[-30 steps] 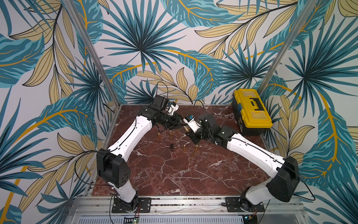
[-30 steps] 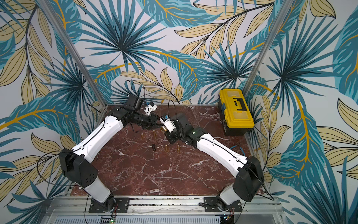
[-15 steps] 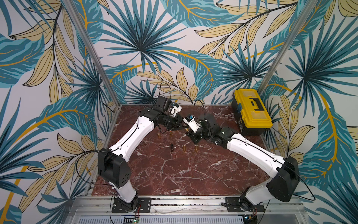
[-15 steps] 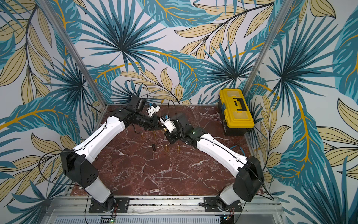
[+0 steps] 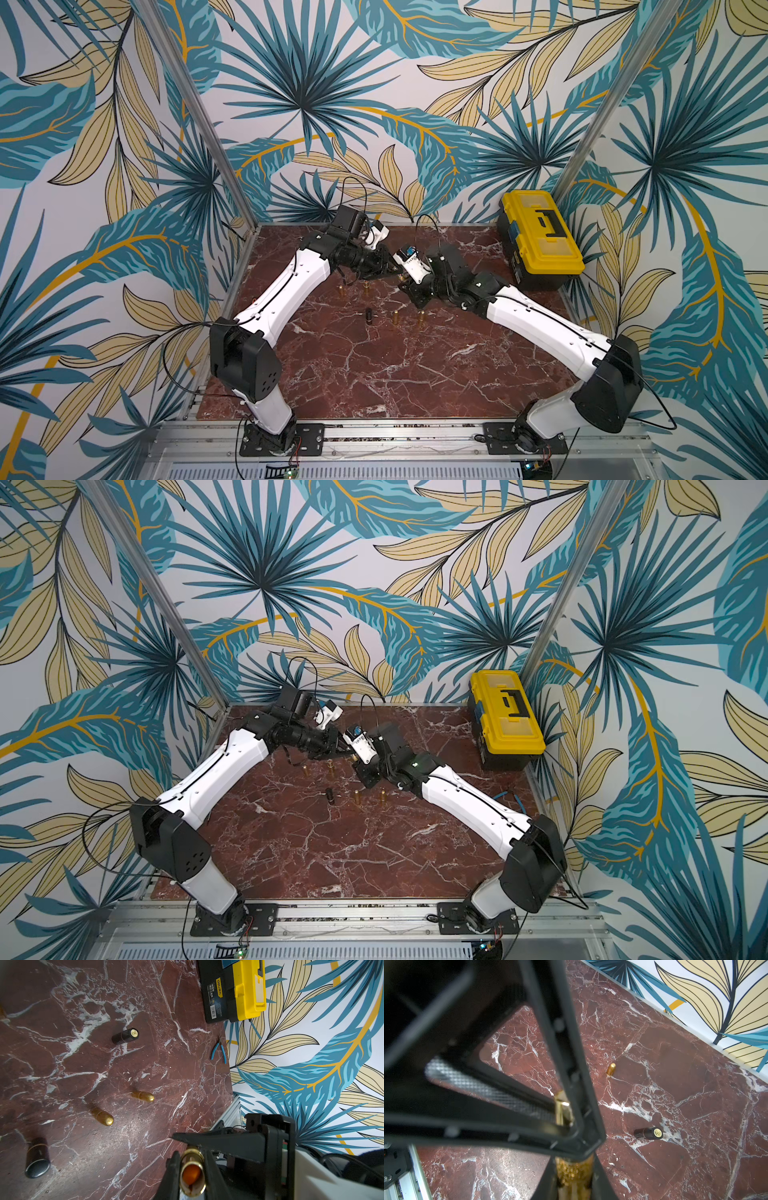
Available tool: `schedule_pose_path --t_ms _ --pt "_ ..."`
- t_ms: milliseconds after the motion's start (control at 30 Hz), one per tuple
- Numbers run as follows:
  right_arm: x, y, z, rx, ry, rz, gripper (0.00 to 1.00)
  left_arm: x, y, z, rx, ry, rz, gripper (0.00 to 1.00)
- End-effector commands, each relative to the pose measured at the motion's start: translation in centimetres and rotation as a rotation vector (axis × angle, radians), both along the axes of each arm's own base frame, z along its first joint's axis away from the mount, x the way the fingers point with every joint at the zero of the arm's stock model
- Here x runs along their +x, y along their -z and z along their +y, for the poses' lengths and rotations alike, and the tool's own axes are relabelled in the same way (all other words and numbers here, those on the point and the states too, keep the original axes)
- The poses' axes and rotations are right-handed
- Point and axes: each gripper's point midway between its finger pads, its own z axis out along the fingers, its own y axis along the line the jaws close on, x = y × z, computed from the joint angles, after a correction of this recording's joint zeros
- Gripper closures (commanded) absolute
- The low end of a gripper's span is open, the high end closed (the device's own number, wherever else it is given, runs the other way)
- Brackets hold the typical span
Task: Open the lipstick cap
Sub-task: Place the lipstick at the center of the board.
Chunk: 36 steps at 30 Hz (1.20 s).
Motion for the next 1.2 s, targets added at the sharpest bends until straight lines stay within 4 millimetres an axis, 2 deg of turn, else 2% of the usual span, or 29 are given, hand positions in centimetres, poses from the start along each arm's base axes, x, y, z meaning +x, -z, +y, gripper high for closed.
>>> schedule_pose_path --t_ms 0,67,200,400,633,767,867,1000,1167 --pt "0.0 0.8 -0.2 -0.028 0.006 0.011 0.69 0.1 0.1 -0.2 -0.001 0.013 -0.023 0.9" --pt "0.0 0.8 -0.2 -0.031 0.01 0.008 0.6 0.3 0.1 0.0 0.01 0.004 -0.034 0.9" --pt "0.1 1.0 -1.1 -0.068 0.034 0.007 0.58 1.8 -0.3 1.0 0.076 -0.054 -0.113 0.9" --pt "-0.7 0.8 -3.3 -0.125 0.076 -0.014 0.57 5.5 -0.8 2.5 0.221 -0.15 -0.271 0.89" --pt "-2.0 -1.4 -5.2 -0.106 0.118 -0.05 0.57 10.6 1.0 2.4 0.461 -0.183 -0.445 0.87" --pt "-2.5 -2.2 -6.0 -0.102 0.134 -0.067 0.57 13.0 3.0 1.4 0.499 -0.163 -0.453 0.86" --pt "-2.6 -2.1 -6.4 -0.112 0.142 -0.066 0.57 14.2 5.5 0.5 0.557 -0.14 -0.454 0.86" --pt "-2.8 -1.4 -7.1 -0.134 0.161 -0.054 0.57 14.8 9.5 -0.2 0.627 -0.106 -0.42 0.86" --pt "-2.9 -1.3 -7.5 -0.137 0.169 -0.058 0.57 14.8 12.9 -0.5 0.659 -0.09 -0.367 0.85"
